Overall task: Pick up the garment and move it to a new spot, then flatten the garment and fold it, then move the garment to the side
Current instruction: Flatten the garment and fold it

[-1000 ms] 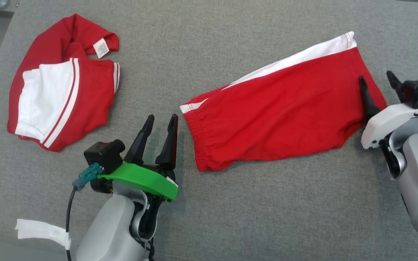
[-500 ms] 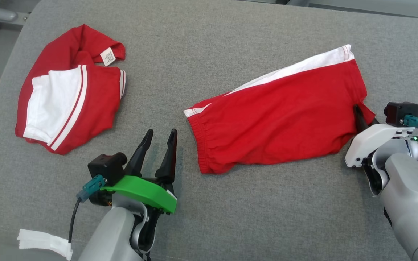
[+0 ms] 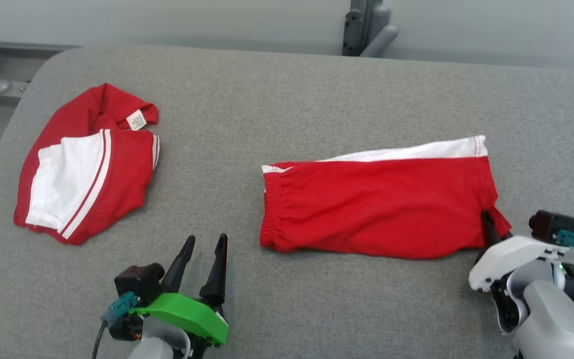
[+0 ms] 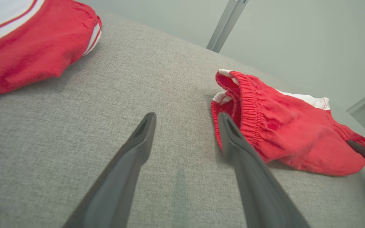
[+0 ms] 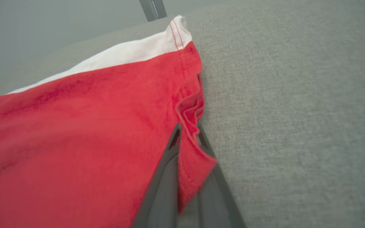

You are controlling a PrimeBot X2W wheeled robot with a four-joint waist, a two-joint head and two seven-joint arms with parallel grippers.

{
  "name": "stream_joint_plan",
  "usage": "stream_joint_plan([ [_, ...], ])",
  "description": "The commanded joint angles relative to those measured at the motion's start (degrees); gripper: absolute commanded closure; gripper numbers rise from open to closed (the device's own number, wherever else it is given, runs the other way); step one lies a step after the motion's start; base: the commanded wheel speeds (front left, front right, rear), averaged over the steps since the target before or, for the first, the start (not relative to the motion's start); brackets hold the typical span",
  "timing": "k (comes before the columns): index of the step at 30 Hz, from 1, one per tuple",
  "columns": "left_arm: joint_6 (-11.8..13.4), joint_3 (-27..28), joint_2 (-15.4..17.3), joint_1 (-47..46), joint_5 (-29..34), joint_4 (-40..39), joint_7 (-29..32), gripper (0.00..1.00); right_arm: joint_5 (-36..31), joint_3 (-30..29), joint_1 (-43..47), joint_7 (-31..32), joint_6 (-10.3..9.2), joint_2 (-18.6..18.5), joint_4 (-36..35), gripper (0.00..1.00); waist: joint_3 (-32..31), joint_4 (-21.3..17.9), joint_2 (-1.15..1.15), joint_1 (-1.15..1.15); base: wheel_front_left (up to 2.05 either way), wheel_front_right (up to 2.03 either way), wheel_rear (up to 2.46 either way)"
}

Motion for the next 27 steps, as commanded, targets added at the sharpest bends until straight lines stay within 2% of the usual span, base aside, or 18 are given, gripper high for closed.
stream_joint_plan([
  [1, 0.1, 0.2, 0.4, 1.0, 0.3, 0.1, 0.0, 0.0, 0.0, -0.2, 1.5, -0.1, -0.1, 0.1, -0.4, 1.0, -3.7, -3.2, 0.0, 0.0, 0.0, 0.0, 0.0],
  [9, 0.1, 1.5, 0.7, 6.0, 0.2, -0.4, 0.0, 0.0, -1.2, -3.6, 9.2, -0.1, -0.09, 1.1, -3.4, 1.0, -7.0, -5.1, 0.0, 0.0, 0.0, 0.0, 0.0],
  [14, 0.1, 1.7, 0.9, 7.3, 0.5, -0.6, 0.0, 0.0, -2.6, -5.9, 9.3, -0.1, -0.09, 1.2, -4.9, 1.0, -7.2, -5.0, 0.0, 0.0, 0.0, 0.0, 0.0],
  [18, 0.1, 1.5, 1.2, 7.4, 0.6, -0.6, 0.0, 0.0, -4.1, -6.1, 8.1, -0.1, -0.08, 2.3, -8.9, 1.0, -7.2, -4.5, 0.0, 0.0, 0.0, 0.0, 0.0],
  [21, 0.1, 1.8, 1.2, 7.7, 0.6, -0.5, 0.0, 0.0, -5.1, -3.4, 7.4, -0.1, -0.06, 3.3, -13.6, 1.0, -7.2, -4.3, 0.0, 0.0, 0.0, 0.0, 0.0],
  [27, 0.1, 1.5, 0.6, 7.6, 0.6, -0.3, 0.0, 0.0, -5.0, 8.4, 5.6, -0.1, -0.06, 5.3, -20.9, 1.0, -7.2, -3.3, 0.0, 0.0, 0.0, 0.0, 0.0],
])
